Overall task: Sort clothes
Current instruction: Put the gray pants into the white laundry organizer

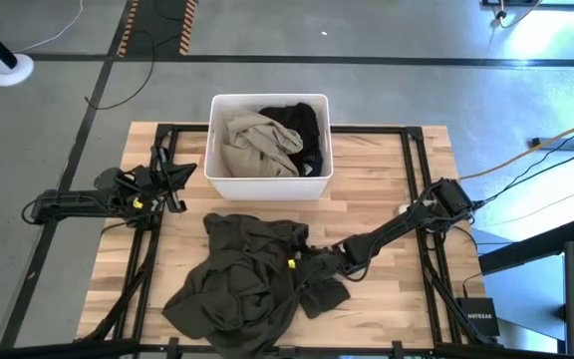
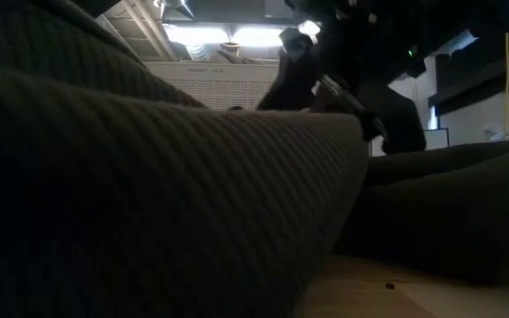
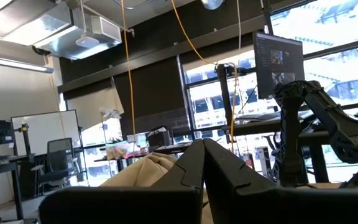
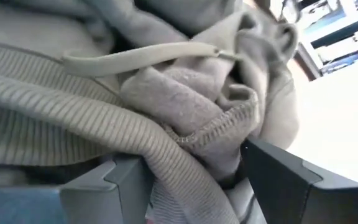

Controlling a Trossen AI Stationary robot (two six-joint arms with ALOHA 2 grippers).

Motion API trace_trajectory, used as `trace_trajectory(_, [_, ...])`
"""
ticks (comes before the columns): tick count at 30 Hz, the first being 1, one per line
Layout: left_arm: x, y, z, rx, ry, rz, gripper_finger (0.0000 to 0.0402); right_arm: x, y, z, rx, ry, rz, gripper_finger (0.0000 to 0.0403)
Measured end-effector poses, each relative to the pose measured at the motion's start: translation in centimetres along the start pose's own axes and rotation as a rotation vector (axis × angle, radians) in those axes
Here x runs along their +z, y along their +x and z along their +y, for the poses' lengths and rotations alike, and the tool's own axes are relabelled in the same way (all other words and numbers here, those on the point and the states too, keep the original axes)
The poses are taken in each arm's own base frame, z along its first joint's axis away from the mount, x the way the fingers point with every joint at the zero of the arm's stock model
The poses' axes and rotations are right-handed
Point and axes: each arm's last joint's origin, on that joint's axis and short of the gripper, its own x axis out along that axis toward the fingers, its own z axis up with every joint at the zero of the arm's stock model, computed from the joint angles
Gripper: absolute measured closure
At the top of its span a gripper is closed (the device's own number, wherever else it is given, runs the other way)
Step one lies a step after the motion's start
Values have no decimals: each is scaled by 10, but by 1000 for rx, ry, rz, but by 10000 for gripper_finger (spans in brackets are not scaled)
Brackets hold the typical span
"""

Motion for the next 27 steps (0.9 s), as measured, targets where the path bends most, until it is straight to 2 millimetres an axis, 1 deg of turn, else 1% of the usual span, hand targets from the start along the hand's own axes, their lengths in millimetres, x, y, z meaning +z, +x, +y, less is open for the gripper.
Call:
trace_trajectory(5, [0,0,0,0,0,0,401,2,0,-1,-16,-30,-10,159])
trace_trajectory(11, [0,0,0,0,0,0,402,2,0,-1,-15,-154,-19,159])
trace_trajectory(15, [0,0,0,0,0,0,401,2,4,-8,49,-238,-87,159])
trace_trajectory(21, [0,0,0,0,0,0,402,-8,17,-30,77,-203,-110,159])
trace_trajectory(27, [0,0,0,0,8,0,402,-17,30,-42,157,-152,-147,159])
